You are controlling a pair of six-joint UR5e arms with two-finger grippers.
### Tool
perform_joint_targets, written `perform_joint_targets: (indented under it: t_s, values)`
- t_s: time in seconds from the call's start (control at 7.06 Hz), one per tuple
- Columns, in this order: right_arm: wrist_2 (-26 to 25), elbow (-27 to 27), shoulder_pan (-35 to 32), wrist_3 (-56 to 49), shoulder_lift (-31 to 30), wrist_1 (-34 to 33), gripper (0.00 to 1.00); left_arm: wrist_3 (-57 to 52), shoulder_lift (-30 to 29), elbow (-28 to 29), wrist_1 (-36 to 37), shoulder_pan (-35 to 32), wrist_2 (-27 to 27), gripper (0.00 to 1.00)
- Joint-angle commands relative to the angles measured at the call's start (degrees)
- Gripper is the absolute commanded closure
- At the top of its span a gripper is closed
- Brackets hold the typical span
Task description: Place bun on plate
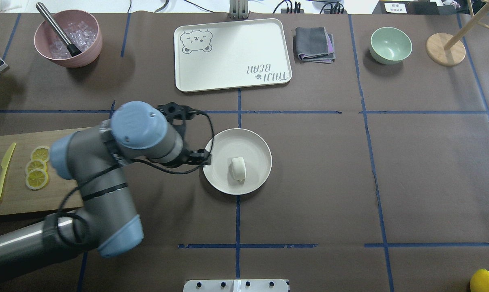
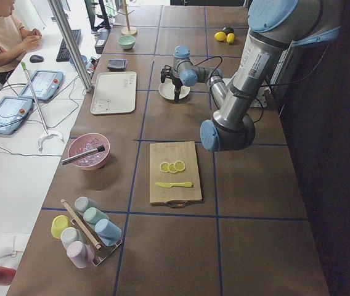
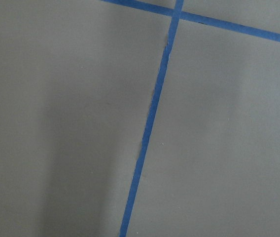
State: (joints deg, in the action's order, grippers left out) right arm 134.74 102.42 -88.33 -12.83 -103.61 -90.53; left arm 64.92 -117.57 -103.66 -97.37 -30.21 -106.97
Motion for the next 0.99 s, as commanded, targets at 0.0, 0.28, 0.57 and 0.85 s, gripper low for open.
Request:
perform_joint_targets:
  t_s: [0.0, 0.28, 0.57, 0.85]
  values:
    - [0.0, -0.2, 0.0, -0.1, 0.1, 0.0, 0.0, -12.5, 17.3, -10.6, -0.4, -7.6, -6.3, 0.0]
    - [0.0, -0.3, 0.0, -0.1, 0.1, 0.0, 0.0, -31.3, 29.4, -11.9, -0.5, -21.4, -15.4, 0.0]
    - [0.0, -0.3, 0.0, -0.1, 0.1, 0.0, 0.0, -42.2, 36.4, -6.7, -0.4, -38.4, -23.3, 0.0]
    - [0.0, -0.3, 0.0, -0.1, 0.1, 0.0, 0.0, -63.7, 37.0, 1.8, -0.3, -52.2, -23.4, 0.0]
